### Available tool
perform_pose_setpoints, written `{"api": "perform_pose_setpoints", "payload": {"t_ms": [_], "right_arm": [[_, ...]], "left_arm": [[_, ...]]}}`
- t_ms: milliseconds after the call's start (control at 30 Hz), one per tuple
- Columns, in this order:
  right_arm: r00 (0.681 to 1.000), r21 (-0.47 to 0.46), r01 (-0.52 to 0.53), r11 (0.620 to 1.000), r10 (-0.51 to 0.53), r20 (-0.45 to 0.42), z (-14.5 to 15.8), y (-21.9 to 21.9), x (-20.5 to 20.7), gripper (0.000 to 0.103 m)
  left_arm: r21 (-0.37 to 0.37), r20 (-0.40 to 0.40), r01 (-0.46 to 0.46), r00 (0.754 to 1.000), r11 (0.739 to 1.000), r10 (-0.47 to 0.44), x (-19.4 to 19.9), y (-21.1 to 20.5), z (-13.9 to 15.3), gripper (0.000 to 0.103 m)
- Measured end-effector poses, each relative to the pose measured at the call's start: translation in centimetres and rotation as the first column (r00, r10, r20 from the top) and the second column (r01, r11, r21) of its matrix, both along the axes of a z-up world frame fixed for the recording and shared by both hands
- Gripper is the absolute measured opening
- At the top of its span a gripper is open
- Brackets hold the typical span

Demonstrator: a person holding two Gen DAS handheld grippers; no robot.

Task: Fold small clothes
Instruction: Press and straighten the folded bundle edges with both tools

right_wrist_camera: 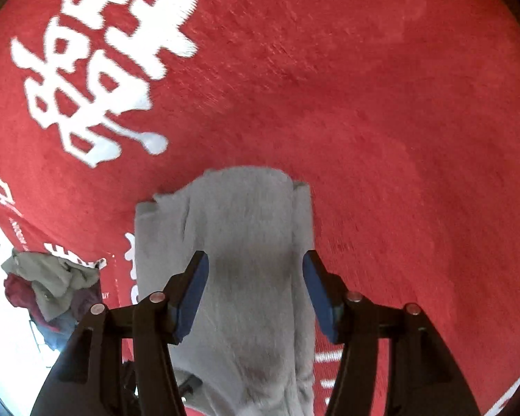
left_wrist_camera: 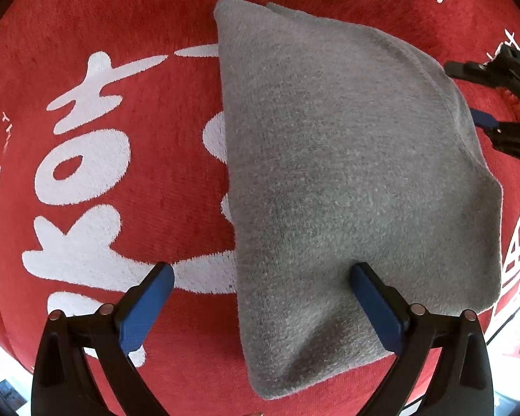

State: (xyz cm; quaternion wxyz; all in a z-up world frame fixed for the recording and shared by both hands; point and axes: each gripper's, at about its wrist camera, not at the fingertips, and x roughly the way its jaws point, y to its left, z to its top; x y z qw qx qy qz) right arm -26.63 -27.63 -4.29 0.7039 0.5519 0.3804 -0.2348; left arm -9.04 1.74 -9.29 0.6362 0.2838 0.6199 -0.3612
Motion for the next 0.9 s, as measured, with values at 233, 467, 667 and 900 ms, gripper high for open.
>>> {"api": "perform_pose_setpoints", "payload": {"t_ms": [233, 467, 667, 900], "right_arm": [[0.997, -0.048, -0.062, 0.997, 0.064, 0.04, 1.3, 0.0, 1.5, 0.009], [0.993, -0.083, -0.097, 0.992, 0.092, -0.069, -1.3, 0.1, 2.1, 0.01], [0.99, -0.097, -0.113, 0.989, 0.103, -0.1, 0.4, 1.2, 2.1, 0.019], [0.989, -0.087, -0.137, 0.987, 0.13, -0.075, 3.7, 8.2, -2.6, 0.046]], "left_arm": [[-0.012, -0.007, -0.01, 1.0, 1.0, 0.01, 0.7, 0.7, -0.7, 0.102], [-0.033, -0.052, -0.042, 0.998, 0.999, 0.04, 1.6, 1.3, -1.4, 0.103], [-0.039, -0.075, -0.042, 0.996, 0.998, 0.039, 2.5, 1.8, -2.3, 0.103], [-0.038, -0.06, -0.046, 0.997, 0.998, 0.044, 3.0, 1.2, -1.9, 0.103]]}}
